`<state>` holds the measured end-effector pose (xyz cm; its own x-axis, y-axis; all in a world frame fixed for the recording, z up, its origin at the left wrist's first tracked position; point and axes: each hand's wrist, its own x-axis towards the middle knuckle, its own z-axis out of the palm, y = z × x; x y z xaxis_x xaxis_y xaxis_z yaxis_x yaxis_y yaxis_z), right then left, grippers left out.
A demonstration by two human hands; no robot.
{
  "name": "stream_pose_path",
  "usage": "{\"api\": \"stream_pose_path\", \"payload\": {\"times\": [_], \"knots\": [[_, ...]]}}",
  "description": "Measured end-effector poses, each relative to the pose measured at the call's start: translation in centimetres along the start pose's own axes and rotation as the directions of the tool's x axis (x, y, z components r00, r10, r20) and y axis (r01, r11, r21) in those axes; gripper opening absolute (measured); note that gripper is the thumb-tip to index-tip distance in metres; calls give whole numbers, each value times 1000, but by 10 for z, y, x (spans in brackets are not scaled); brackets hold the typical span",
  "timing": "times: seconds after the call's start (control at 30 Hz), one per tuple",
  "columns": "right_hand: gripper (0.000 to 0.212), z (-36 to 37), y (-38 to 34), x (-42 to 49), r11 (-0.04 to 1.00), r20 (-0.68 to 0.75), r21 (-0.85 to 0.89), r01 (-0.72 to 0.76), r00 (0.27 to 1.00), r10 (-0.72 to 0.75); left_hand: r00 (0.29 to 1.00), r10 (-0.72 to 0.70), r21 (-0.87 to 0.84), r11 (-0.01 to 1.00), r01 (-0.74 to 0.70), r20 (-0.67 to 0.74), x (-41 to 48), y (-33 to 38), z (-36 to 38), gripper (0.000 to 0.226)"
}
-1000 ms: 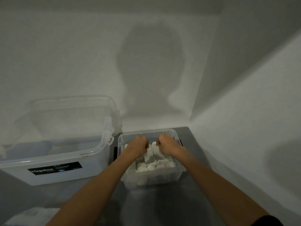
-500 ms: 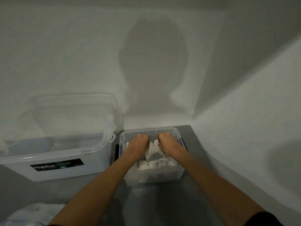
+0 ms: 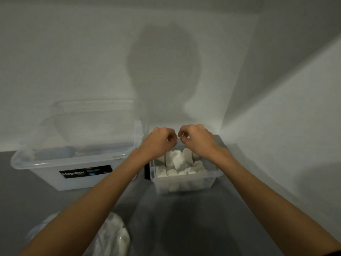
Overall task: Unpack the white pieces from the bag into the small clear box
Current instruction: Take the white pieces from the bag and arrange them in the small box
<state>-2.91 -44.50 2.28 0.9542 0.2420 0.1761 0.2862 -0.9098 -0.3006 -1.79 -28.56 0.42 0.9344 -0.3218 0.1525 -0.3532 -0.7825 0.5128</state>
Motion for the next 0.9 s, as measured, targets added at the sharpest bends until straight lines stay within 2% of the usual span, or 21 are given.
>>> {"api": "stream_pose_path", "payload": {"times": [0.13,0.23,0.37,0.43,0.5,0.57,0.6,0.63,0.7,0.77,0.83,0.9], "knots": [[13,-15,-59,-32,976,-35,215,26,999,-19,1000,11,-110,994,-10,8,-57,1,-49,14],[13,-11,-106,-62,924,11,379,42,999,-50,995,-38,-247,967,61,97,-114,-18,-80,12],[13,19,-155,-98,862,112,506,17,990,-86,965,-126,-380,901,208,228,-183,-59,-109,8],[12,39,-171,-111,877,122,479,28,988,-99,945,-166,-393,879,270,281,-211,-80,-121,9],[15,58,-179,-122,905,131,426,25,987,-89,879,-172,-326,883,337,444,-233,-97,-127,11],[18,74,-185,-133,932,139,361,0,989,-54,756,-163,-192,914,358,634,-250,-110,-121,14],[19,80,-188,-138,942,133,334,-17,991,-29,709,-163,-127,933,337,686,-254,-115,-112,14],[19,85,-192,-143,945,115,327,-31,993,-7,692,-165,-73,951,301,703,-256,-119,-100,15],[17,91,-200,-152,929,48,369,-41,999,25,728,-180,29,976,215,661,-254,-126,-68,17],[16,94,-209,-158,911,0,410,-46,999,50,809,-194,108,981,161,555,-248,-128,-35,20],[18,96,-216,-162,903,-16,427,-39,999,51,873,-197,136,979,151,447,-245,-124,-11,22],[19,97,-224,-166,909,-17,416,-28,999,39,881,-232,144,971,188,413,-245,-124,8,22]]}}
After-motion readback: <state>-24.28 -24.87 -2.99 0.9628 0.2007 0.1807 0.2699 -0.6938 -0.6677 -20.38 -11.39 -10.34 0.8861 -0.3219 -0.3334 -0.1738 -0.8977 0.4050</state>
